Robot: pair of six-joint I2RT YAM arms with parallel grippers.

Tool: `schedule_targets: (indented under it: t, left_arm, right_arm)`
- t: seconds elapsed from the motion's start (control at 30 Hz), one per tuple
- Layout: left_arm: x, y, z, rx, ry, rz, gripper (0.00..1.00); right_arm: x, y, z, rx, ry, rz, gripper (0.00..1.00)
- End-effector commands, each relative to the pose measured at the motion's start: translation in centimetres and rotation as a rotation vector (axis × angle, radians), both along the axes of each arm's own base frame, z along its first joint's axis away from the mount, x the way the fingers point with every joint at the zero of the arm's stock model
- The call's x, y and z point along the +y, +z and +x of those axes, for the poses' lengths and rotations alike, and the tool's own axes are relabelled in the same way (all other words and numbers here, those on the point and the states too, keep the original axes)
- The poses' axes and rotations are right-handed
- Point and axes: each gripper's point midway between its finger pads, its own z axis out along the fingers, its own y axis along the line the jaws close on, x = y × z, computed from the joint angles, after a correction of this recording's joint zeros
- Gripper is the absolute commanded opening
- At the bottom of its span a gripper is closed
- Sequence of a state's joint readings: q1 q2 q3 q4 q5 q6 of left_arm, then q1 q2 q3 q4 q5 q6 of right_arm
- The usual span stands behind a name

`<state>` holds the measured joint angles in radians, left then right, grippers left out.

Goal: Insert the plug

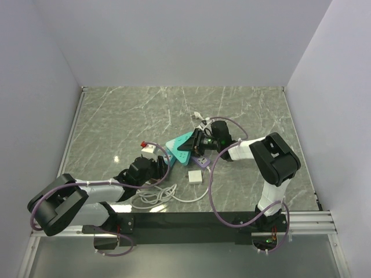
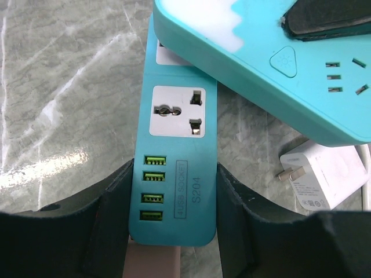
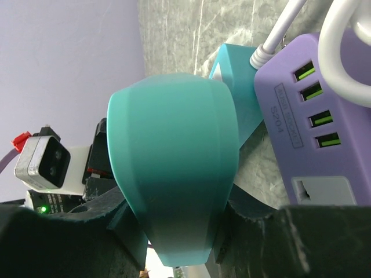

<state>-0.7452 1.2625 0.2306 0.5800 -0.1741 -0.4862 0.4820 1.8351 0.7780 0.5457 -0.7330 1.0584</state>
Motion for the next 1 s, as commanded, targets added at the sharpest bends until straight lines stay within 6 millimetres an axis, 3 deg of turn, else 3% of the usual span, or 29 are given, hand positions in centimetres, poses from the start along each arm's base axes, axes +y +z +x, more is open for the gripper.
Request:
schedule_targets:
  t: [0.0,0.2,0.43,0.73,0.87,0.9,0.97]
  left_arm:
    - [2.0,1.7,1.7,-0.066,0.146,-0.039,0.0]
    - [2.0,1.5,1.7,-0.06,0.141,-0.034,0.0]
    - [1.7,1.3,1.6,-0.055,0.123,-0.023,0.0]
    - [1.5,1.3,1.4,-0.063,0.122,-0.013,0.0]
    - [1.8,1.6,1.7,-0.068,0.157,-0.016,0.0]
    - [1.9,1.8,1.8,-0.07,0.166,-0.014,0.03]
    - [2.2,2.4,2.0,-0.086,0.18,-0.016,0.24]
  right_arm:
    - [-12.1,-14.0,-0.4,0.283,-0.378,-0.573,0.0]
    - [-12.2,-15.9,-1.9,0.35,-0.37,-0.621,0.0]
    - [-12.6,-15.2,-2.2,0.354,-0.404,-0.629,0.0]
    - [-12.9,-15.9,-4.4,0.439,-0.419,-0.682,0.0]
    - [-12.7,-15.1,-3.4,0.41,-0.408,-0.705,0.0]
    - [-12.7,-14.8,-3.1,0.402,-0.411,-0.701,0.0]
    - [-12.6,-14.7,-3.0,0.391,-0.408,-0.701,0.0]
